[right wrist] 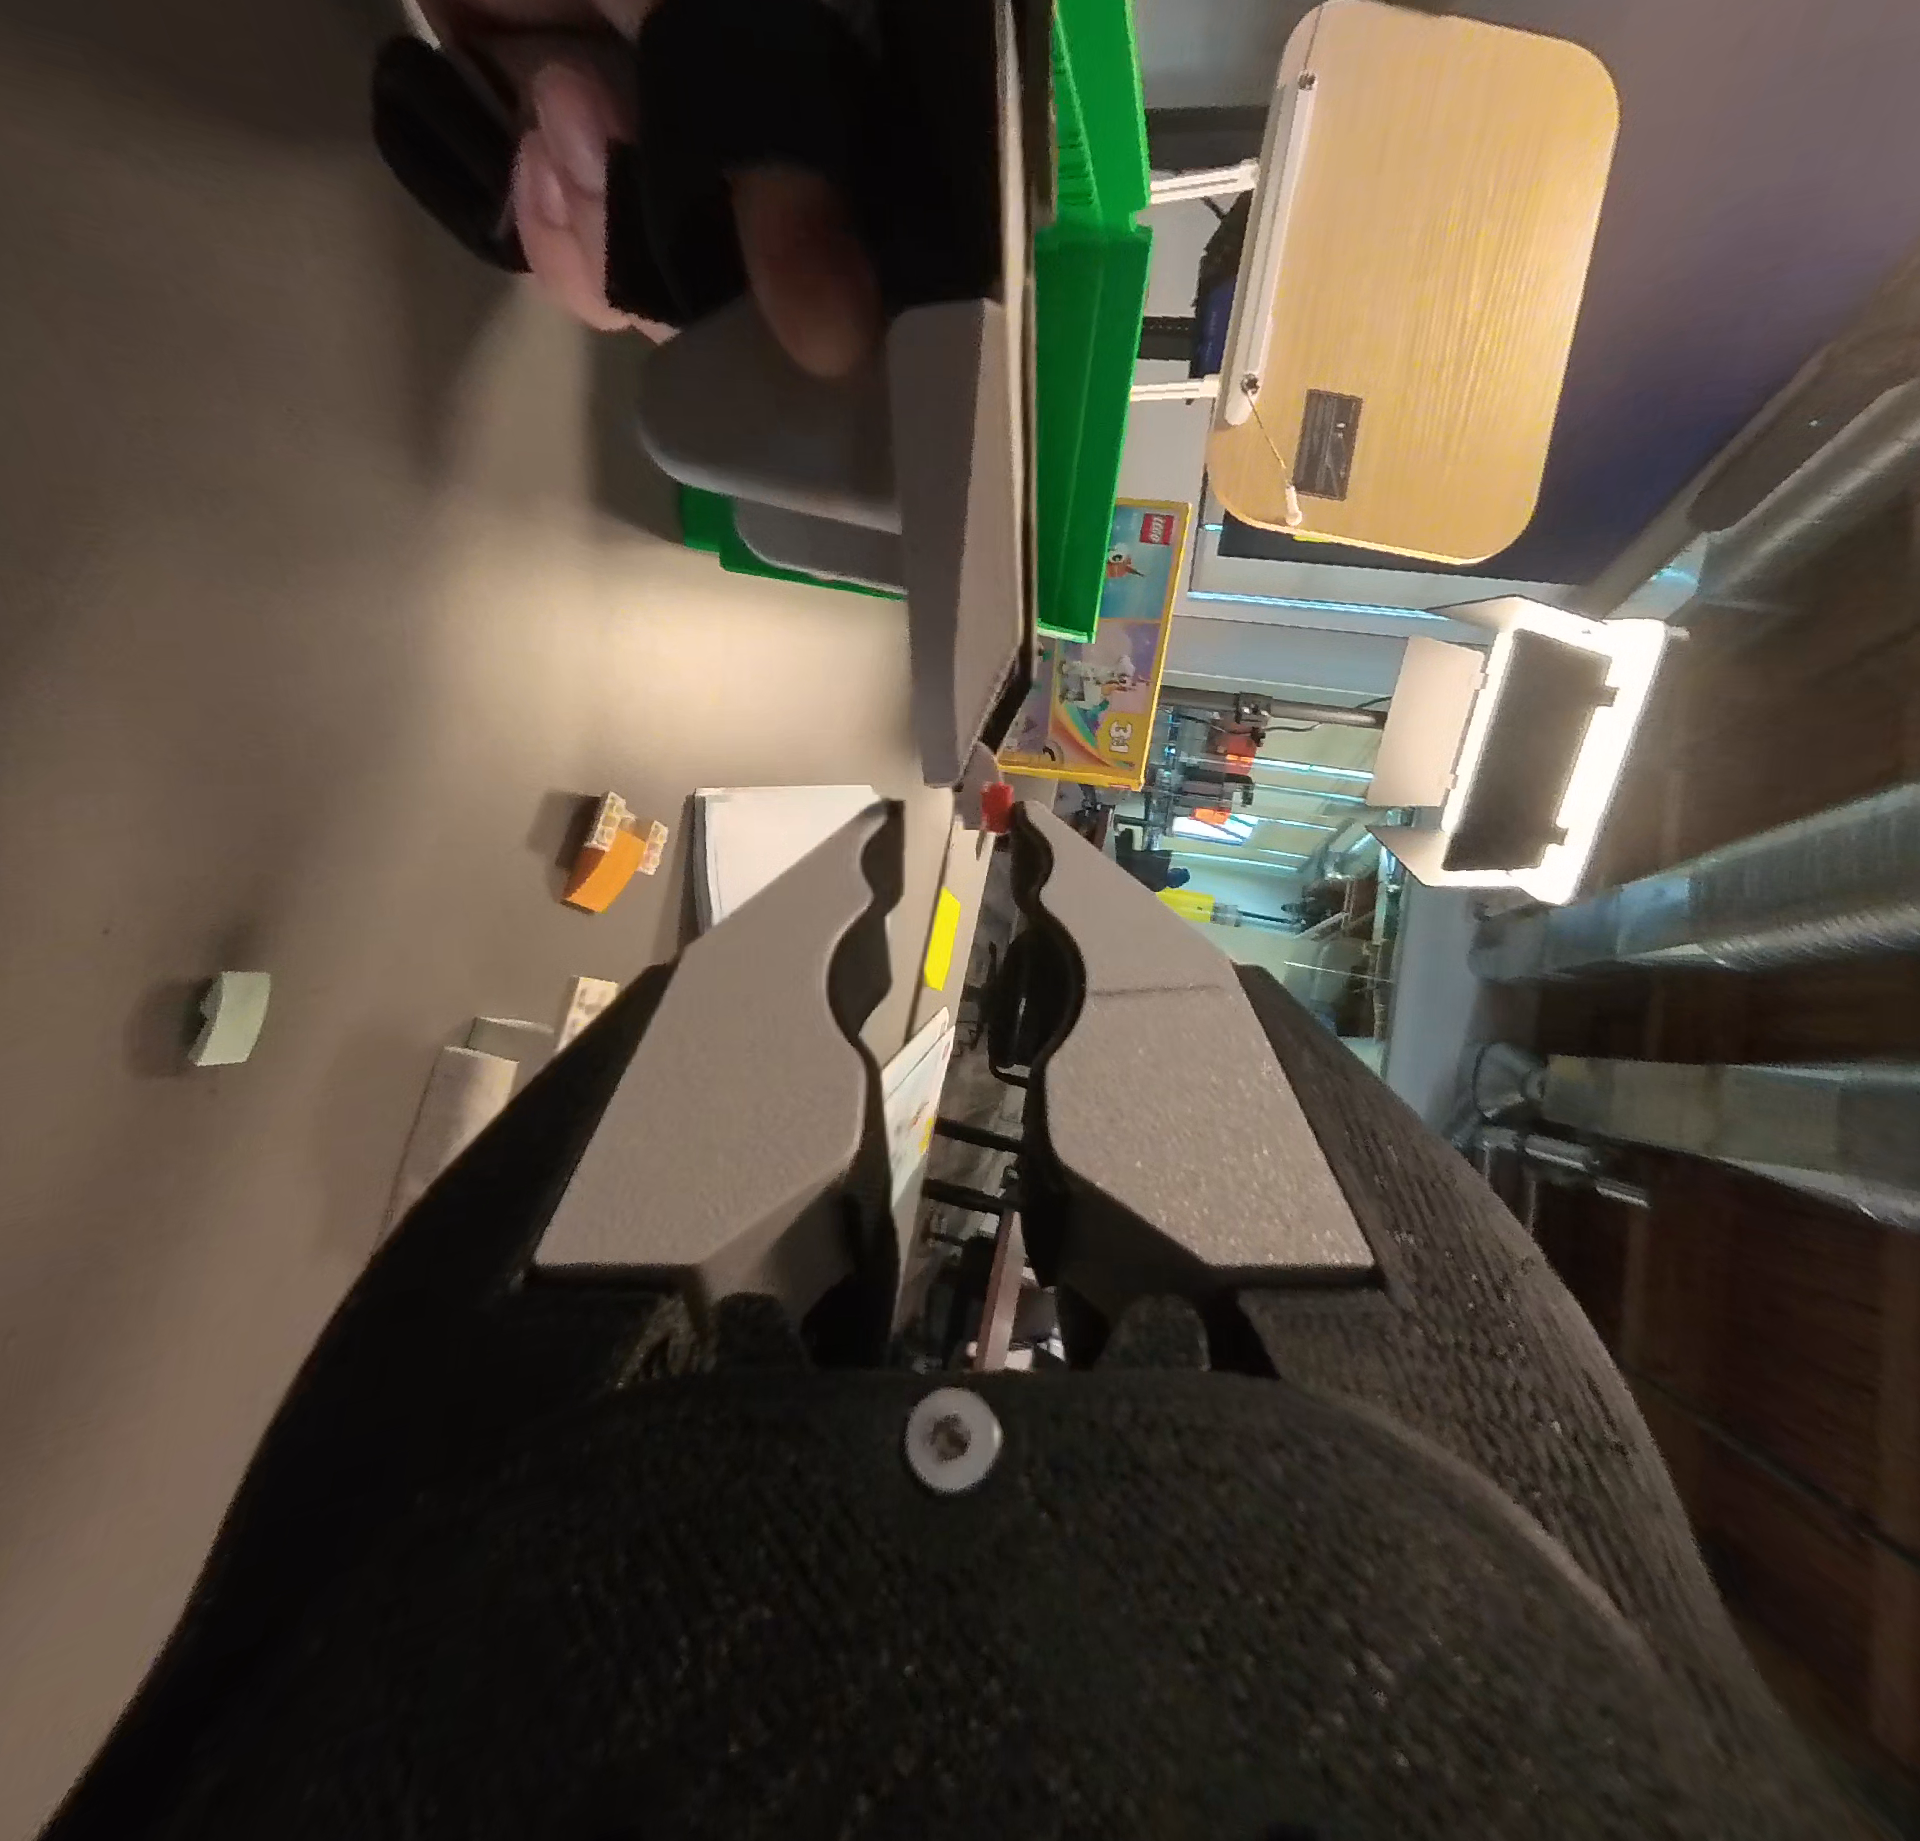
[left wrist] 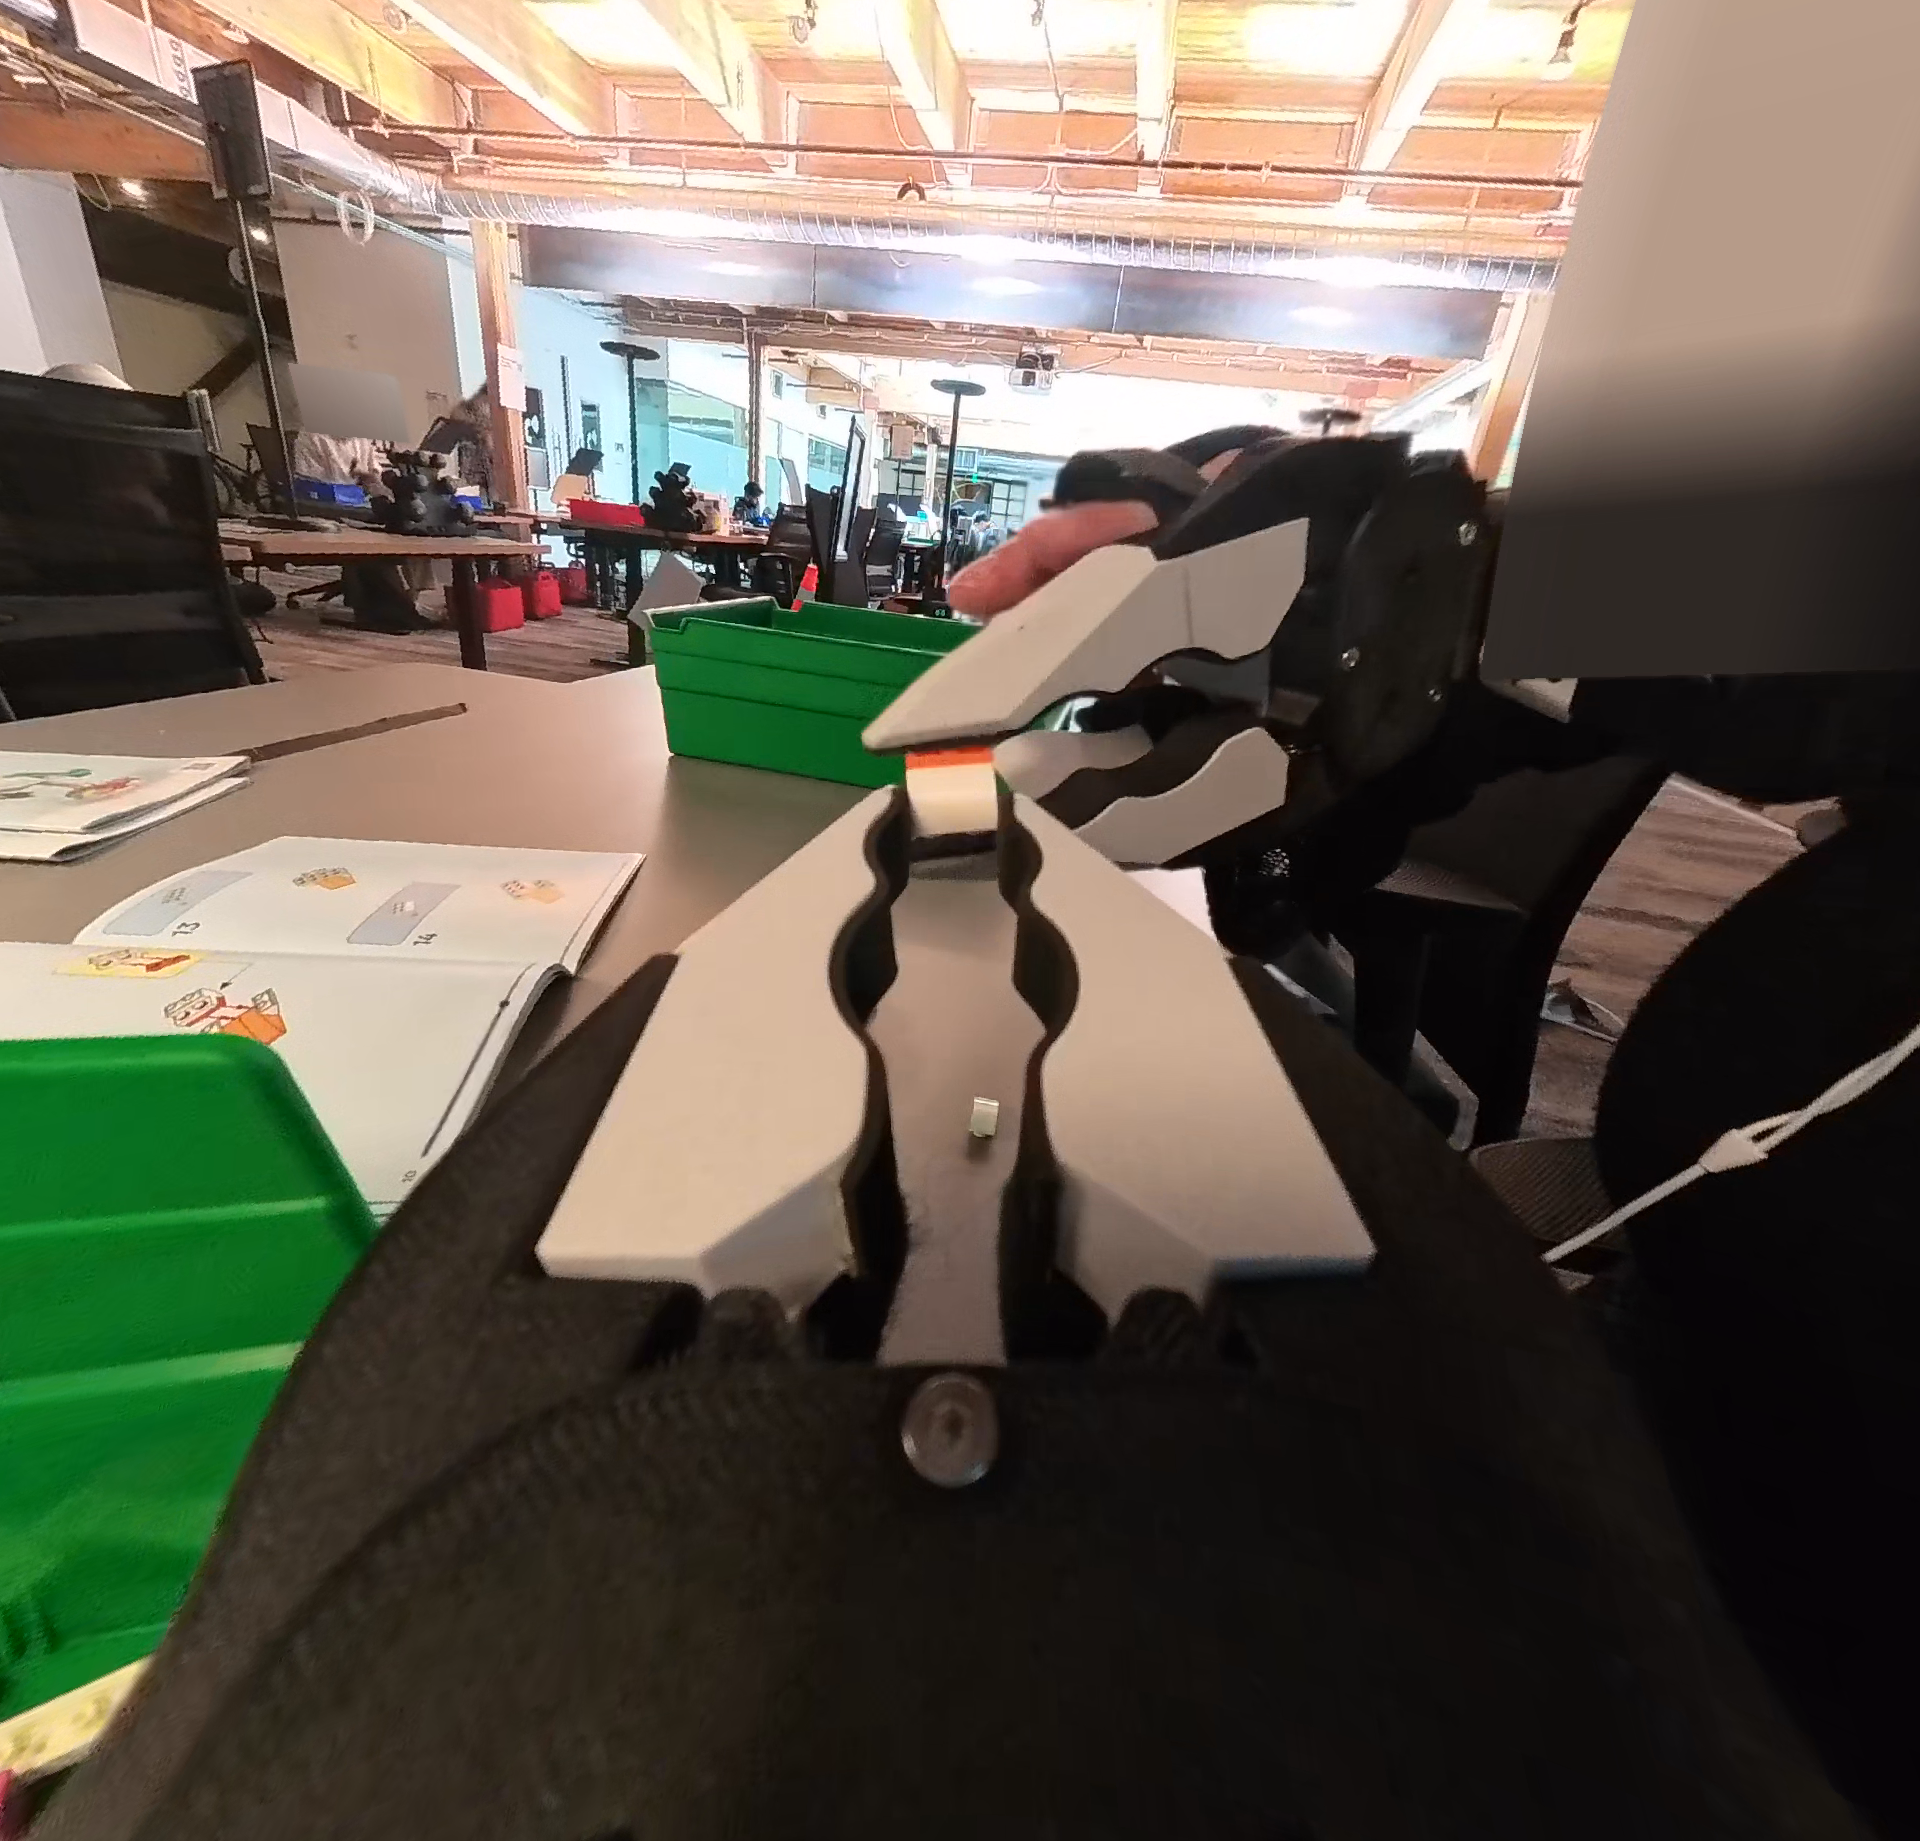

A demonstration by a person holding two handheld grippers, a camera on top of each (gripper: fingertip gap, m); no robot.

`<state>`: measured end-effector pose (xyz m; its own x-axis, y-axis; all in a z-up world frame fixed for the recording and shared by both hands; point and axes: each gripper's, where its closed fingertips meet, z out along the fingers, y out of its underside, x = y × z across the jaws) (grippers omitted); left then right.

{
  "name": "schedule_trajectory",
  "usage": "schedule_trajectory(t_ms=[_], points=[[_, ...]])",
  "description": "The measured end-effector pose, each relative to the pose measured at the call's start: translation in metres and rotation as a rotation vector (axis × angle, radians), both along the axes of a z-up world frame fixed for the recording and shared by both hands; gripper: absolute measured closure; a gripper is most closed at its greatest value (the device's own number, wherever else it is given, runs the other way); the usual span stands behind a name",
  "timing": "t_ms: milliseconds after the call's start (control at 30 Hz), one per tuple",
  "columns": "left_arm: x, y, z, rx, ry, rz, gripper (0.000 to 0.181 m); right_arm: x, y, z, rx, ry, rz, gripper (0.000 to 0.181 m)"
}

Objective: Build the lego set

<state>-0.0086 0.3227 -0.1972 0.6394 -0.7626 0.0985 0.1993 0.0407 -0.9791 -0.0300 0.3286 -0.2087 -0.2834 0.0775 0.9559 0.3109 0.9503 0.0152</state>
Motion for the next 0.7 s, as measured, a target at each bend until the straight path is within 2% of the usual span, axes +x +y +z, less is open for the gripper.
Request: schedule_trajectory(t_ms=[33, 67, 233, 467, 700], points=[[-0.001, 0.000, -0.001, 0.000, 0.004, 0.003, 0.166, 0.000, 0.001, 0.002, 0.012, 0.013, 0.000, 0.173], [0.000, 0.000, -0.003, -0.004, 0.018, 0.004, 0.165, -0.001, 0.001, 0.003, 0.029, 0.014, -0.003, 0.174], [0.000, -0.001, -0.002, -0.021, 0.006, -0.004, 0.166, -0.001, 0.002, 0.002, 0.072, -0.007, -0.020, 0.176], [0.001, 0.001, -0.007, -0.085, -0.005, -0.023, 0.166, -0.002, 0.002, -0.001, 0.392, -0.042, 0.031, 0.176], [0.003, 0.005, -0.019, -0.160, 0.023, -0.022, 0.166, 0.000, 0.007, -0.014, 0.475, -0.191, 0.066, 0.177]])
